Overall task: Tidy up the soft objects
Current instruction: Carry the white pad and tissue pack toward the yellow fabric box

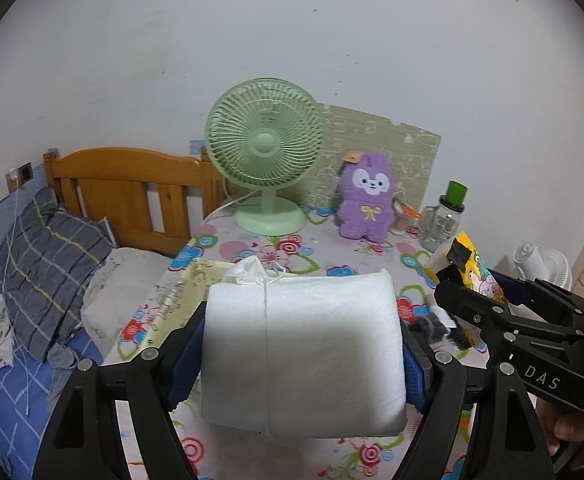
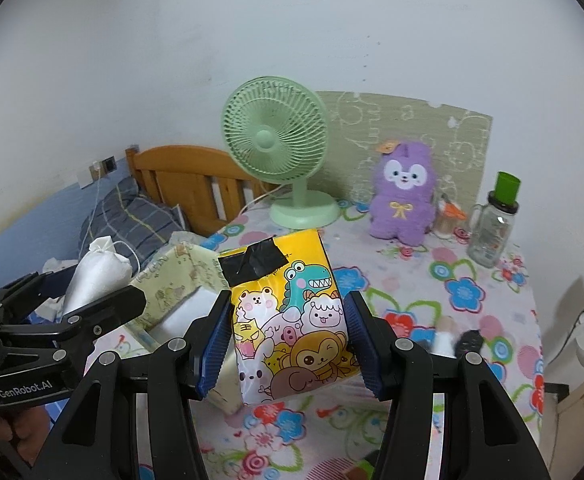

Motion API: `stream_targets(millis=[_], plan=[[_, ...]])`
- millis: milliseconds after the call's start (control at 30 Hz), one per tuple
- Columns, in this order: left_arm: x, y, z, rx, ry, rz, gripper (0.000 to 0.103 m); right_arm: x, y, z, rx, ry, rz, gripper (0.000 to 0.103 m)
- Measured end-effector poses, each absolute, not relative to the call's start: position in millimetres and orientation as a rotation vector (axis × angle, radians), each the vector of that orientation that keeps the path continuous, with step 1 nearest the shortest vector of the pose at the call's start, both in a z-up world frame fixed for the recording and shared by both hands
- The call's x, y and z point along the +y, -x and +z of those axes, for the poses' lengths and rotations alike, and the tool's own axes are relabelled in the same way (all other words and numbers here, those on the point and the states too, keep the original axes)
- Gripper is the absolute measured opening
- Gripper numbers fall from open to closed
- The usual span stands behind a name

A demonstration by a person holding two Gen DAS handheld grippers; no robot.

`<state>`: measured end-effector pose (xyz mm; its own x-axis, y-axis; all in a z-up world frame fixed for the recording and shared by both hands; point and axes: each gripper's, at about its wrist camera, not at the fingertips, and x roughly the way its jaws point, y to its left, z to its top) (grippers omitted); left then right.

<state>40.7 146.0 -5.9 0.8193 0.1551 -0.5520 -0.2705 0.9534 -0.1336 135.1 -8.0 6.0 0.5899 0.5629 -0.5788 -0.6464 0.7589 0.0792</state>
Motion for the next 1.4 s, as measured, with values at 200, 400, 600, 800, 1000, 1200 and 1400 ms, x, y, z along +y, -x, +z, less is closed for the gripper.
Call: stream_targets(millis=[200,400,600,800,1000,1200,1400], plan=[[163.7,-39.9,-9.6,0.571,0.21,0.269,0.082,19.9,-139.5,0.3,0.635,0.154,0.756,0.059],[183.8,-42.5,-17.9,0.586,0.228,0.314,0.082,43.1,-143.9,-5.7,0.651,0.173,0.797,0.059],[197.2,-47.9,-26.3,0.601,0.238,0.346,0.082,57.6,-153.8,-16.3,0.683,0.179,0.813,0.058],[203.5,-55.0,-36.7,0.627,0.24,0.362,0.082,61.8,-163.0,-24.5,0.703,0.179,0.817,0.059],[209.0,-61.5,-45.7,0.651,0.24,0.377,0.082,69.4,-170.2,-36.2,0.733,0.178,0.829,0.059],[216.1,-66.0,-53.4,0.672,0.246,0.397,0.082,79.0,-175.5,-47.6,0.762,0.184,0.848,0.059],[218.9,-69.0,-56.9,0.681,0.242,0.402,0.082,86.4,-178.6,-55.0,0.777,0.187,0.86,0.059]])
